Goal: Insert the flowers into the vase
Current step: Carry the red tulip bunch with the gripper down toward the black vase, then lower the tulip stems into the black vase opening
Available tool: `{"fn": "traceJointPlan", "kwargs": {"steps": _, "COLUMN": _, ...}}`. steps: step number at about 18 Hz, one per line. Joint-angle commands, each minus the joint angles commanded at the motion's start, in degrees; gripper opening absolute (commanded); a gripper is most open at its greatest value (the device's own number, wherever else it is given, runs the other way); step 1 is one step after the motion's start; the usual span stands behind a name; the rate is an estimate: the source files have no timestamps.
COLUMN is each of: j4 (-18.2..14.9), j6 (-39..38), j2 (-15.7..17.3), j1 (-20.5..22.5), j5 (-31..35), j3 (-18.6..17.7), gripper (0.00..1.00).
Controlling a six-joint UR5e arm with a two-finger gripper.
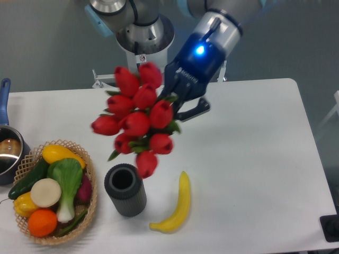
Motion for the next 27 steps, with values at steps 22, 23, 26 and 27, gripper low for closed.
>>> {"fn": "traceJointPlan", "kwargs": {"steps": 22, "j4": 6.07, "j6": 6.24, "j2": -10.55, "j1": -2.99, "j5": -23.82, "j3": -1.40, "gripper": 0.25}}
{"fn": "traceJointPlan", "kwargs": {"steps": 23, "j4": 5.98, "j6": 6.24, "j2": -10.64, "j1": -2.99, "j5": -23.82, "j3": -1.49, "gripper": 0.25}}
{"fn": "traceJointPlan", "kwargs": {"steps": 26, "j4": 5.98, "j6": 6.24, "j2": -11.52, "j1": -2.99, "j5": -23.99, "j3": -1.76, "gripper": 0.25}}
{"fn": "traceJointPlan", "kwargs": {"steps": 27, "j4": 5.98, "j6": 6.15, "j2": -11.60, "j1": -2.99, "j5": -23.99, "j3": -1.84, "gripper": 0.25}}
